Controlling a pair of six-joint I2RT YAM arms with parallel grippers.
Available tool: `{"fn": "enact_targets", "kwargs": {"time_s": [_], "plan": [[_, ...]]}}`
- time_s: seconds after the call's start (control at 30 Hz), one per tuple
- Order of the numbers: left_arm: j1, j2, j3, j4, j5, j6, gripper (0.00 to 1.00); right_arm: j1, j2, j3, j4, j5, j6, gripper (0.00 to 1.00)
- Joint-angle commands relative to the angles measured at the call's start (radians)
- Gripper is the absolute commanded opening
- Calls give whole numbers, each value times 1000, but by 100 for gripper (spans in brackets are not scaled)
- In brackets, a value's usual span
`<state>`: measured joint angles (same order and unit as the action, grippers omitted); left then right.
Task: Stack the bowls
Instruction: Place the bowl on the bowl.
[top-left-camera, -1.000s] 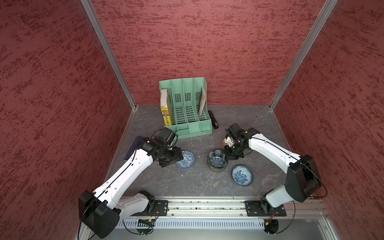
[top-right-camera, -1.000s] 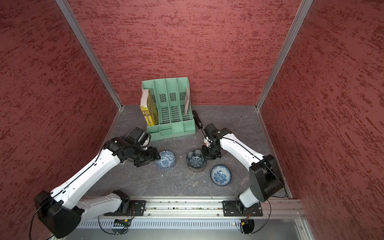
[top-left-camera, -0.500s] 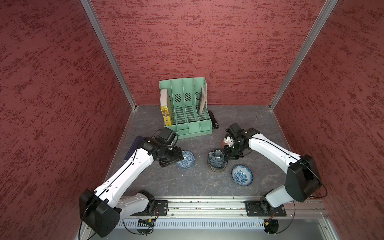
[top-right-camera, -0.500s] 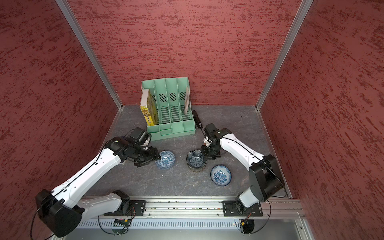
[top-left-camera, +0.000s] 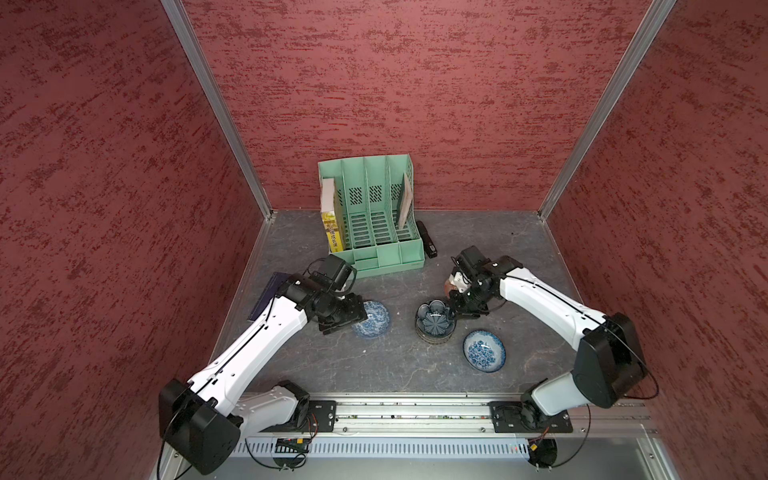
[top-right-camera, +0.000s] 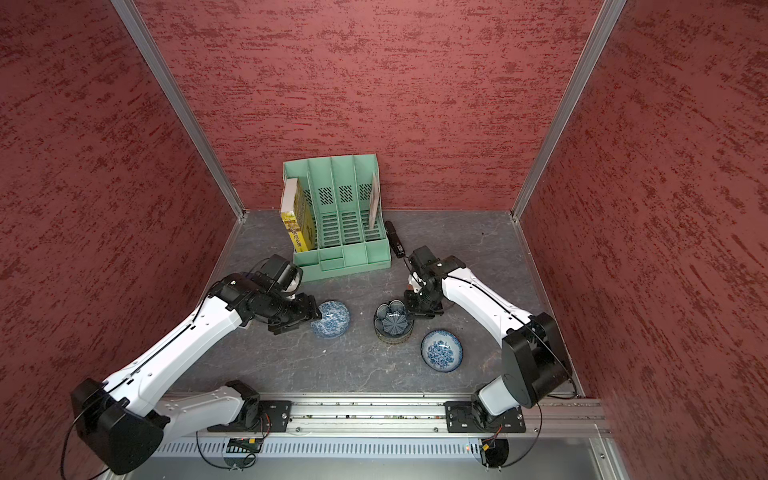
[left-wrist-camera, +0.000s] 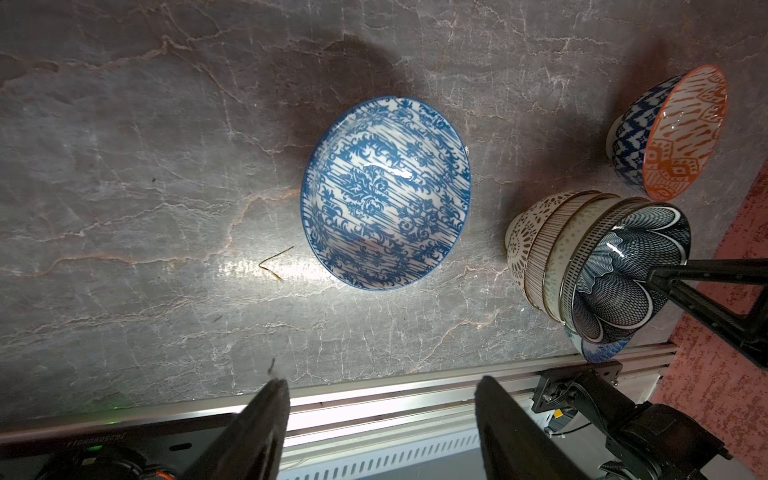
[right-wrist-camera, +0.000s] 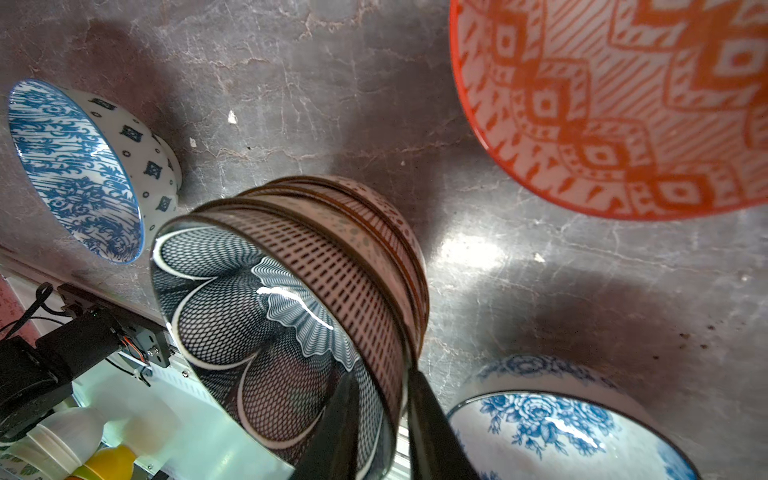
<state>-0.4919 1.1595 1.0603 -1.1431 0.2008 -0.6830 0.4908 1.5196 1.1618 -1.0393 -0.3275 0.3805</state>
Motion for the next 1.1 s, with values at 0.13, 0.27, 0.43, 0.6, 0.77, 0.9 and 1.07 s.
{"fn": "enact_targets", "kwargs": {"time_s": [0.13, 0.27, 0.43, 0.6, 0.77, 0.9, 1.07], "plan": [[7, -4, 2, 5, -7, 8, 74, -4, -11, -16, 4, 12, -6, 21], [7, -4, 0, 5, -9, 9, 73, -6, -21, -11, 0, 15, -5, 21], [7, -1, 1, 8, -8, 8, 74, -6, -29, -5, -8, 24, -2, 18], [5, -1, -2, 9, -8, 8, 74, -5, -17, -12, 1, 18, 0, 9], [5, -4, -5, 6, -7, 6, 74, -6, -14, -17, 7, 10, 1, 4], [6, -3, -8, 11, -6, 7, 74, -4, -16, -20, 13, -4, 5, 4], [6, -3, -11, 13, -4, 4, 74, -5, -11, -25, 22, -20, 8, 5]]}}
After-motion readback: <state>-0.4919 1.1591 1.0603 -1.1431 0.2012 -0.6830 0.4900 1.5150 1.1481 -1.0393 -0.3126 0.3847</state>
